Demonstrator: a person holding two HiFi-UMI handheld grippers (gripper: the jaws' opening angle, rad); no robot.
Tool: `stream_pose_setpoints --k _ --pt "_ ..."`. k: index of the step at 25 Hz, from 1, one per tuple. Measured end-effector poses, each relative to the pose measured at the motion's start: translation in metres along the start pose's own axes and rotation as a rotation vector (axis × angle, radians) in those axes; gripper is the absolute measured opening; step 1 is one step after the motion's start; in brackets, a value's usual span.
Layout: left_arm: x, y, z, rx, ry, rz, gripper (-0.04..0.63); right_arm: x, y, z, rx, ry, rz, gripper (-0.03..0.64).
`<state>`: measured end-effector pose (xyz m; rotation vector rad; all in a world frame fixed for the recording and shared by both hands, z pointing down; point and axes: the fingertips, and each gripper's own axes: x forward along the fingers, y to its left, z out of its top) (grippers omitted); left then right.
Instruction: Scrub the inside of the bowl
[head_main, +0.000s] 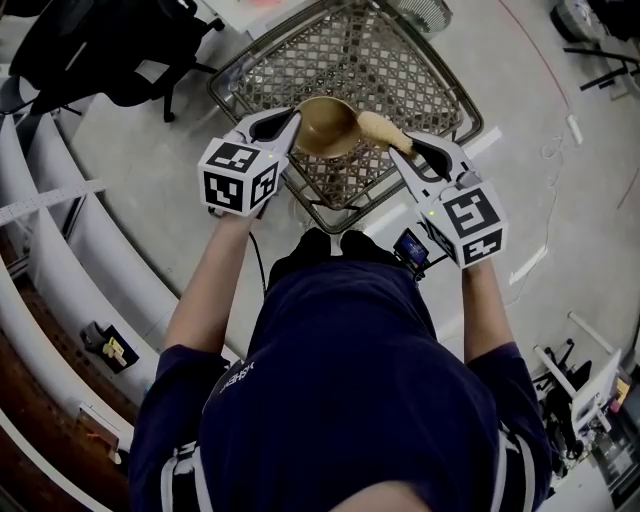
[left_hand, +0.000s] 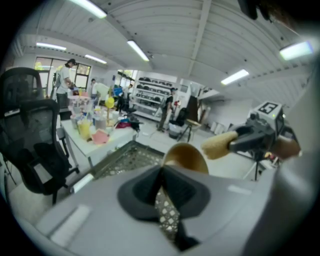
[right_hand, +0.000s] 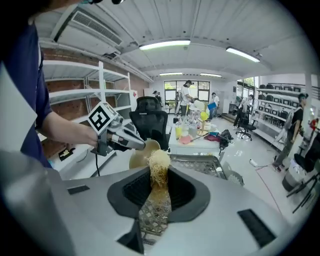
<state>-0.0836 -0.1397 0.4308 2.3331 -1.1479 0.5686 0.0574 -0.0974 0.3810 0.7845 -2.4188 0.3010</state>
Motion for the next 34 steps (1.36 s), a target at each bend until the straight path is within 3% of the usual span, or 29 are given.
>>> stream_pose_setpoints --k 7,34 --pt "-0.004 -0.003 -0.012 -0.007 0.016 0.000 0.012 -0.005 -0.007 -0.003 0.103 -0.046 0.006 0.075" --pt "-0.008 -0.028 -0.016 0.028 0.028 -0.021 0.012 -0.022 0.001 -0.007 0.128 -0.090 -0.002 0.075"
